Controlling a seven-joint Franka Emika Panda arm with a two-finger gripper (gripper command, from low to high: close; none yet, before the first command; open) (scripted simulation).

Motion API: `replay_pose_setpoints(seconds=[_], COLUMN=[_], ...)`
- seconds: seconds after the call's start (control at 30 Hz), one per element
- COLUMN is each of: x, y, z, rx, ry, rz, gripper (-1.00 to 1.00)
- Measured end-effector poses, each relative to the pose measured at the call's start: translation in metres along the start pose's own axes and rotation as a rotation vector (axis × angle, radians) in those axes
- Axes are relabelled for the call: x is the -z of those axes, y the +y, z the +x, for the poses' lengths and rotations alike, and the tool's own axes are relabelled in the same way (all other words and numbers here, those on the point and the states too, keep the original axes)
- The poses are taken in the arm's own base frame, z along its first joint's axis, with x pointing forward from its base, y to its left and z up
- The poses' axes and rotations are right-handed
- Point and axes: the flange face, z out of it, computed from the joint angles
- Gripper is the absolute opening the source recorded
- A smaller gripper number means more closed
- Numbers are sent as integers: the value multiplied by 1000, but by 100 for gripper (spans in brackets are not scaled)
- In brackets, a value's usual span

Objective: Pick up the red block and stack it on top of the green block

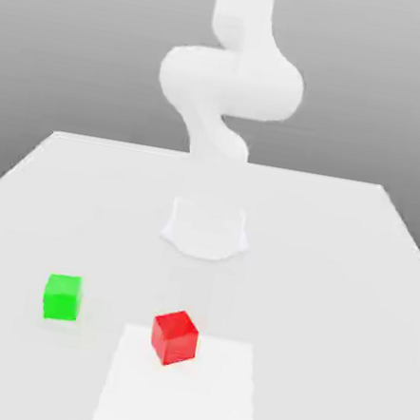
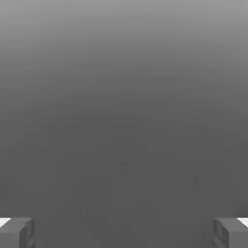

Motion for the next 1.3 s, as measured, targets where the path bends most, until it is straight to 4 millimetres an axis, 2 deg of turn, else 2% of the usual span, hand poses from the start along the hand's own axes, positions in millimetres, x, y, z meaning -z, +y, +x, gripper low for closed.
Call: replay_pose_setpoints(seconds=[0.13, 0.3, 0.43, 0.6, 0.67, 0.8, 0.83, 1.07, 1.3], x=[-98, -200, -263, -322, -337, -362, -366, -366, -325], y=[30, 85, 142, 225, 239, 258, 261, 261, 237], z=[-24, -75, -132, -218, -234, -253, -256, -256, -229], rx=[101, 227, 333, 461, 477, 478, 478, 478, 475], ry=[-115, -272, -418, -614, -635, -640, -640, -642, -641], rz=[-95, -197, -268, -339, -344, -349, -349, -349, -349], gripper=[0, 0, 0, 0, 0, 0, -100, -100, -100])
